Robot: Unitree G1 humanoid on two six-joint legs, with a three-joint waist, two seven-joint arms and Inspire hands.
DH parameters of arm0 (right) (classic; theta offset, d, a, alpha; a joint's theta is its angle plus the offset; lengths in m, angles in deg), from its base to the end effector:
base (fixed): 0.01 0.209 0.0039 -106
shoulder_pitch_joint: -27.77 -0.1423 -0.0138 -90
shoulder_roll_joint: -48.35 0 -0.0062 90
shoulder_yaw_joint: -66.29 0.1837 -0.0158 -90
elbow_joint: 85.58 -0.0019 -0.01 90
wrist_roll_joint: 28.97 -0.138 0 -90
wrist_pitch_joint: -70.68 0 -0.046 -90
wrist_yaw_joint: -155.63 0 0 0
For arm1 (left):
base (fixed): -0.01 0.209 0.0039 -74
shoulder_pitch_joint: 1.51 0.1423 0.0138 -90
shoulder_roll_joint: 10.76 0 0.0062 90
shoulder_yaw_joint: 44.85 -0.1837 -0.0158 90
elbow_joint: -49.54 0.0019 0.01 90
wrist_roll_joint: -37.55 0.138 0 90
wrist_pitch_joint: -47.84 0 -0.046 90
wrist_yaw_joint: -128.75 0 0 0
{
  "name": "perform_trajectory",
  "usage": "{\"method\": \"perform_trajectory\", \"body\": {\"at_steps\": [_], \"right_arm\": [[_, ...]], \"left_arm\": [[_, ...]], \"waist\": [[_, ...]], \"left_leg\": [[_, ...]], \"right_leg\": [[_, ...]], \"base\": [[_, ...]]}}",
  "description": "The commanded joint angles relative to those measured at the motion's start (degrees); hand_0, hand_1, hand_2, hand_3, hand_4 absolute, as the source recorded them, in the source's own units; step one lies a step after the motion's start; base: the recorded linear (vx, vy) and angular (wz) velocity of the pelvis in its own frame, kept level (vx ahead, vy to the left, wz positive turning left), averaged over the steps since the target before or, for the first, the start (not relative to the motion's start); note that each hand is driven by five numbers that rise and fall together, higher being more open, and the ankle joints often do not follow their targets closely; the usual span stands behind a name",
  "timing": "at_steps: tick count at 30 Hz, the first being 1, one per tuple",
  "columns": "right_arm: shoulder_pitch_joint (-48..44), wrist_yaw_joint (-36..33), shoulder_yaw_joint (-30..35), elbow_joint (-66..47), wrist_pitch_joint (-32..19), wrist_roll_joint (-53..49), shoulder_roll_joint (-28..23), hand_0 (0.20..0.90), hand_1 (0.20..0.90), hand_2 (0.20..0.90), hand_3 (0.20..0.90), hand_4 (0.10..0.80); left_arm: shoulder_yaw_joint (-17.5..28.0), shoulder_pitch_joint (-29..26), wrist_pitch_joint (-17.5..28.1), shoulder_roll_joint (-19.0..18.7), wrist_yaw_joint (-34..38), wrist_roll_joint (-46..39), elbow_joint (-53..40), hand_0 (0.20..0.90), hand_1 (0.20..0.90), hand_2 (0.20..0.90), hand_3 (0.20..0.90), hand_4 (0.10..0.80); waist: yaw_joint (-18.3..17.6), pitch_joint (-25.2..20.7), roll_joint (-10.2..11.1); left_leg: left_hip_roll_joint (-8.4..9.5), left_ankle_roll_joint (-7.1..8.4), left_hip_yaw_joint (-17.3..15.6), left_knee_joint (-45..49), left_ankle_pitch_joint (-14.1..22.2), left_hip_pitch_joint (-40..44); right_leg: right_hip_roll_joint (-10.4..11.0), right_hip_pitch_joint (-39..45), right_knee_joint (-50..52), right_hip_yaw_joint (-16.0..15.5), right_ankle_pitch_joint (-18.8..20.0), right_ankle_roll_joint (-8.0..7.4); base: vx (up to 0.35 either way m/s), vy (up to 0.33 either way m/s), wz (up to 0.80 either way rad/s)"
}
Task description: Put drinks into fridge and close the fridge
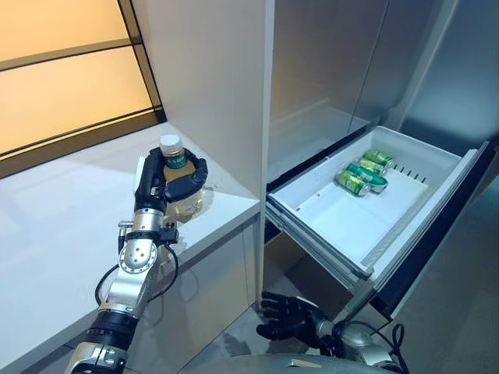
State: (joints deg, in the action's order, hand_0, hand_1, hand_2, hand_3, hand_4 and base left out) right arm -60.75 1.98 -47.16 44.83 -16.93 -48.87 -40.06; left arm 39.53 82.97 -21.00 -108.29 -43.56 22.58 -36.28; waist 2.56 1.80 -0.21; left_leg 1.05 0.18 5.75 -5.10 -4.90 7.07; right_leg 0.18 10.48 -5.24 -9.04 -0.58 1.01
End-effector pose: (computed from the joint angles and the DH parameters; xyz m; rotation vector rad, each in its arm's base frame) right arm 0.1320 -0.1691 -0.0833 0.1438 0.8479 0.5948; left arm 0.2190 0.2050 0.0763 0.1144 -0.3698 0.0165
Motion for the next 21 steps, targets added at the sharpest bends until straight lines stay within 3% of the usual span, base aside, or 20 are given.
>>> {"method": "perform_trajectory", "body": {"at_steps": [1,7,12,21], "right_arm": [[-4.63,0.21,-1.06,-12.85,-1.49,-6.37,2.02,0.900,0.900,0.900,0.900,0.800],[-5.59,-0.05,0.20,-27.21,-0.16,-10.53,0.47,0.900,0.900,0.900,0.900,0.800],[-10.02,-0.17,4.16,-45.15,0.29,-11.60,-4.45,0.900,0.900,0.900,0.900,0.800],[-18.88,-4.53,13.27,-59.70,5.64,-15.63,-14.32,0.900,0.900,0.900,0.900,0.800]], "left_arm": [[1.37,-9.85,11.73,-0.61,-3.78,-7.31,-12.64,0.300,0.300,0.300,0.200,0.100],[1.39,-10.26,13.52,0.06,-8.20,-12.95,-17.94,0.300,0.300,0.300,0.200,0.100],[2.42,-11.76,14.92,-0.97,-12.40,-17.04,-23.11,0.300,0.300,0.300,0.200,0.100],[4.60,-15.84,10.78,-6.04,-16.99,-23.66,-27.24,0.300,0.300,0.300,0.200,0.100]], "waist": [[-0.85,-1.61,0.93],[-1.31,-1.42,1.27],[-2.21,-1.65,1.68],[-3.65,-2.75,2.18]], "left_leg": [[3.48,-2.70,-0.83,0.10,4.85,0.69],[3.21,-2.54,-1.26,0.10,4.66,0.30],[2.93,-2.25,-2.17,0.10,4.76,0.06],[2.42,-1.93,-4.04,0.10,4.57,-0.53]], "right_leg": [[0.53,-1.24,1.32,3.05,1.21,-1.46],[0.56,-1.47,1.05,3.27,1.49,-1.74],[0.47,-1.92,0.83,4.03,1.72,-2.24],[0.26,-3.13,0.80,5.57,2.50,-2.58]], "base": [[-0.050,-0.021,0.03],[-0.051,-0.018,0.02],[-0.058,-0.027,-0.01],[-0.049,-0.022,-0.07]]}}
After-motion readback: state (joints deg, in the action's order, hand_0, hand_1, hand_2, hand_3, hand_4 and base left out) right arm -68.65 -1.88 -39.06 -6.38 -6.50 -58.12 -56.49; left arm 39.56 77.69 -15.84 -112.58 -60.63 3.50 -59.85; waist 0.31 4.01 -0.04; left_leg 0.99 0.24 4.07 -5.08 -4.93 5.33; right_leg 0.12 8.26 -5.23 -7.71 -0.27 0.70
